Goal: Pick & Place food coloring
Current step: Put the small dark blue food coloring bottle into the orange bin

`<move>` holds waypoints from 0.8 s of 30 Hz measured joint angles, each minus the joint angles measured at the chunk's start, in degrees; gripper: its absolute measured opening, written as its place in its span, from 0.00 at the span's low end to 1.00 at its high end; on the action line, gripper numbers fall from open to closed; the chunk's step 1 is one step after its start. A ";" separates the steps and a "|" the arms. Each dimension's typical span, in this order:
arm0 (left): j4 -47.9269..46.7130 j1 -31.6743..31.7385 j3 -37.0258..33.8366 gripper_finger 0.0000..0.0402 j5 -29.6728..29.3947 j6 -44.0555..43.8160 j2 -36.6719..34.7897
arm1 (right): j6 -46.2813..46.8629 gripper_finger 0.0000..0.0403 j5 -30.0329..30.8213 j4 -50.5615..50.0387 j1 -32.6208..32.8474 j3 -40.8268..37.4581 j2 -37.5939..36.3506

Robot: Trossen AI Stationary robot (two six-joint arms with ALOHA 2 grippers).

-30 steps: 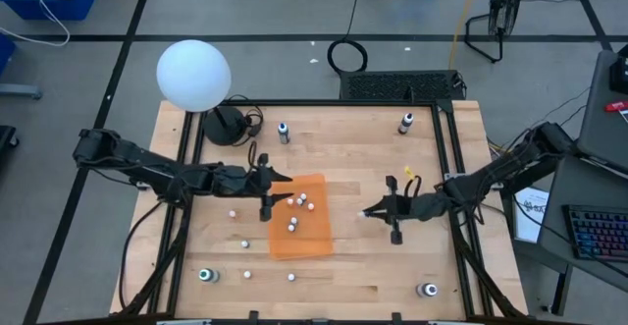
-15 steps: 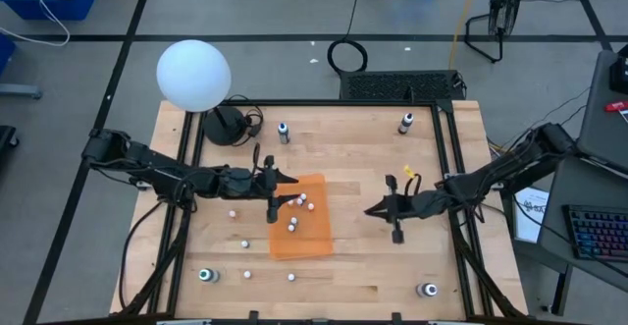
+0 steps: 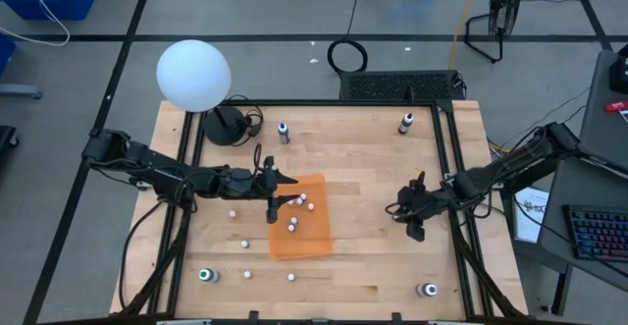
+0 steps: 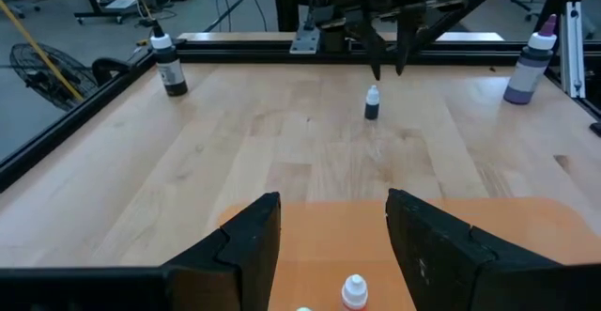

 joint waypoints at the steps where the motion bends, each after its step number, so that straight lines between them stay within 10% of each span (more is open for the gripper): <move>1: 0.02 0.00 0.00 0.49 -0.02 0.03 -0.02 | 0.23 0.26 -0.29 0.01 -0.07 0.01 -0.04; 18: -0.47 0.00 0.02 0.49 -0.08 0.25 -0.02 | -5.48 0.22 2.87 -20.34 -5.08 16.17 10.97; 24: -1.25 0.00 0.02 0.49 -0.08 0.21 -0.02 | -8.30 0.19 -4.28 -24.46 -7.57 18.50 21.13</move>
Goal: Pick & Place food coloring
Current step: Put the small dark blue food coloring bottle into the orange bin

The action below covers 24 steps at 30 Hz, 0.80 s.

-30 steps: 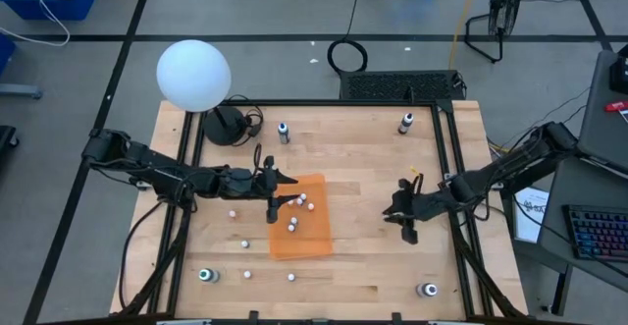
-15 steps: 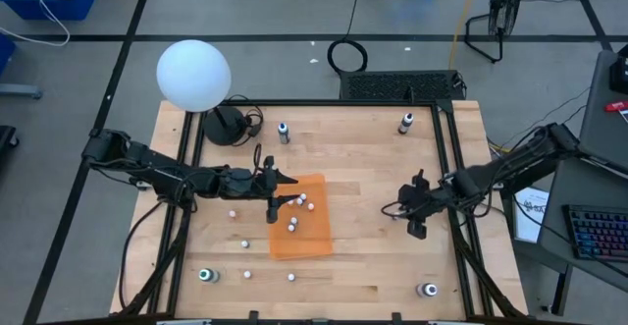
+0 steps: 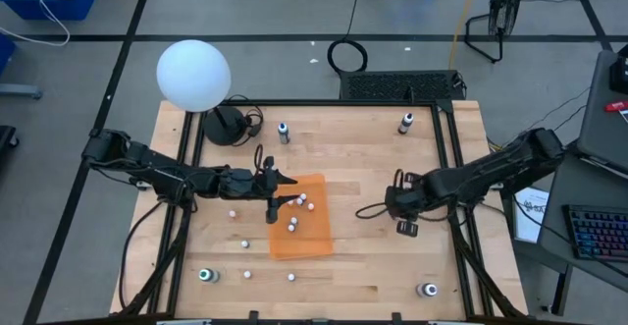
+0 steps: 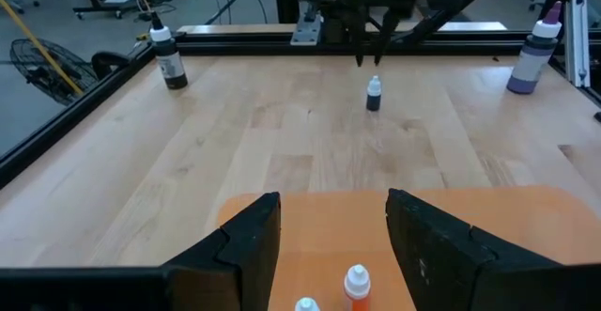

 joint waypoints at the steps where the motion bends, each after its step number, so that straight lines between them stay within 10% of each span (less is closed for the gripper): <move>1: -0.05 0.00 0.00 0.49 0.00 -0.05 0.00 | -0.24 0.19 -0.50 0.01 -0.31 0.36 1.14; 24: -2.76 0.00 0.02 0.49 0.04 -0.55 -0.02 | -1.46 0.46 -1.87 -0.22 -0.66 2.65 3.64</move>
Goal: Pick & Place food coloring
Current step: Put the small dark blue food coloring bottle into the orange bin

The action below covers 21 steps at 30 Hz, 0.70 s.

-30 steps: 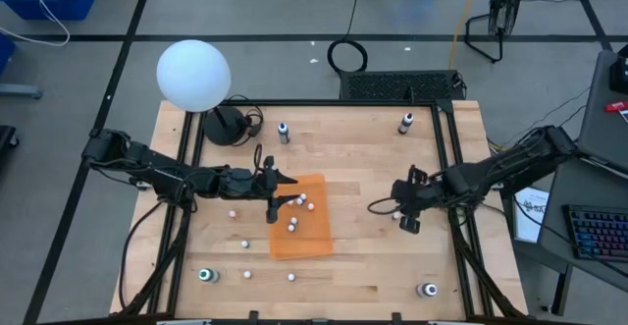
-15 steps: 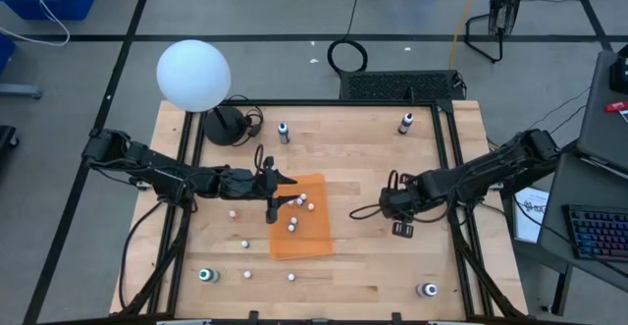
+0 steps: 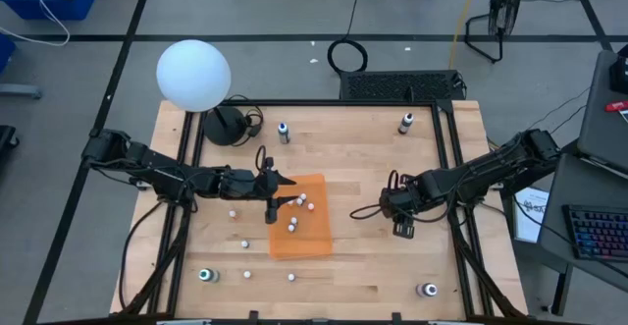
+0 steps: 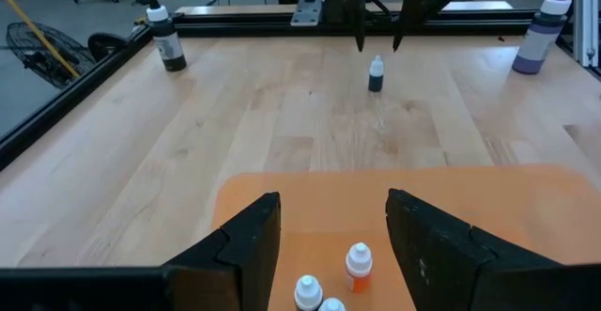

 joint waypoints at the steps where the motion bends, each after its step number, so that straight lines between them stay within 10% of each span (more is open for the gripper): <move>1: -0.07 0.00 0.00 0.49 0.00 0.00 0.00 | -0.09 0.46 0.06 0.01 0.00 0.00 -0.02; 21: -0.22 -0.01 0.00 0.49 0.04 -0.10 0.00 | -0.34 0.38 0.13 4.17 0.13 -2.32 3.85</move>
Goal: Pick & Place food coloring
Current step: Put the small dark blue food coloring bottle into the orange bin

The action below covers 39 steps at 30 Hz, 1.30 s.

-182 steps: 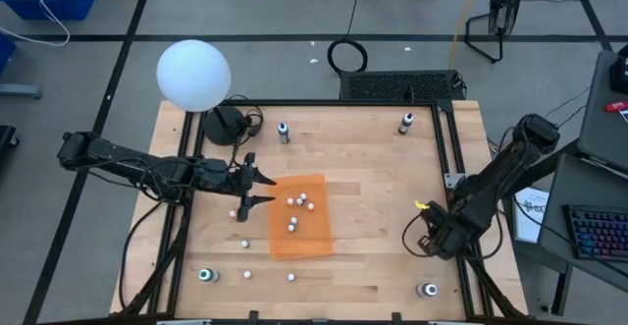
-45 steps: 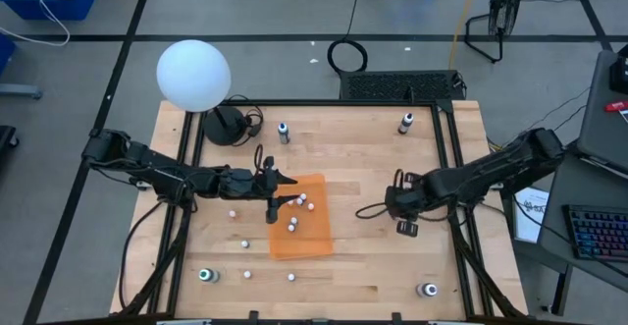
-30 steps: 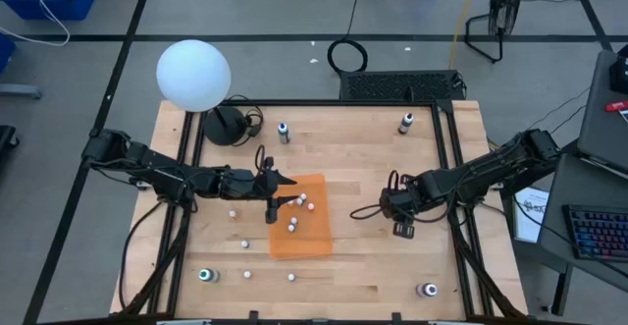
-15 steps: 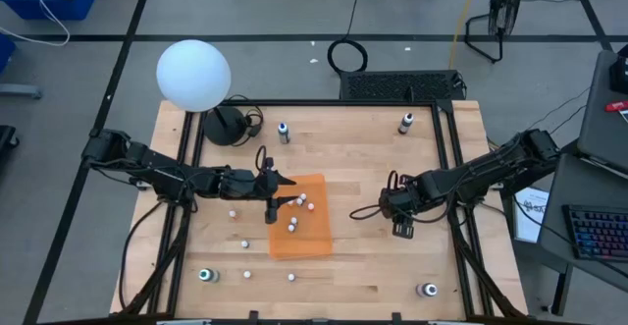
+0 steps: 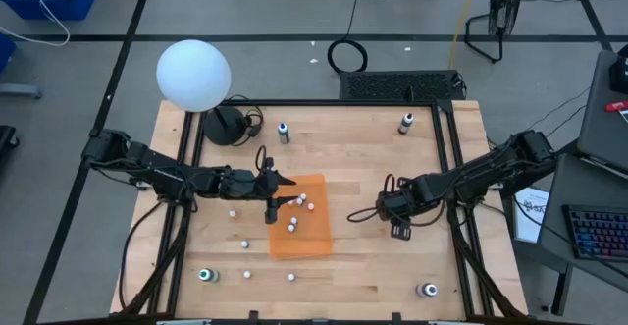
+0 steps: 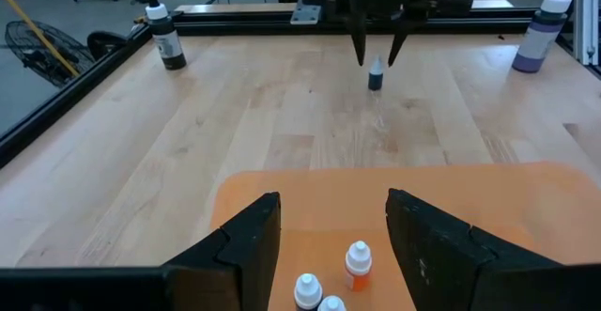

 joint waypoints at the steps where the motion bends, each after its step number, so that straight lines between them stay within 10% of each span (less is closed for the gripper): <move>1: 0.00 0.01 0.00 0.49 0.00 -0.09 0.00 | 0.02 0.38 0.00 0.21 0.00 0.00 0.00; 39: -0.39 -0.01 0.00 0.49 0.00 -0.07 0.00 | -0.69 0.14 -1.62 2.32 -0.02 -2.60 -0.04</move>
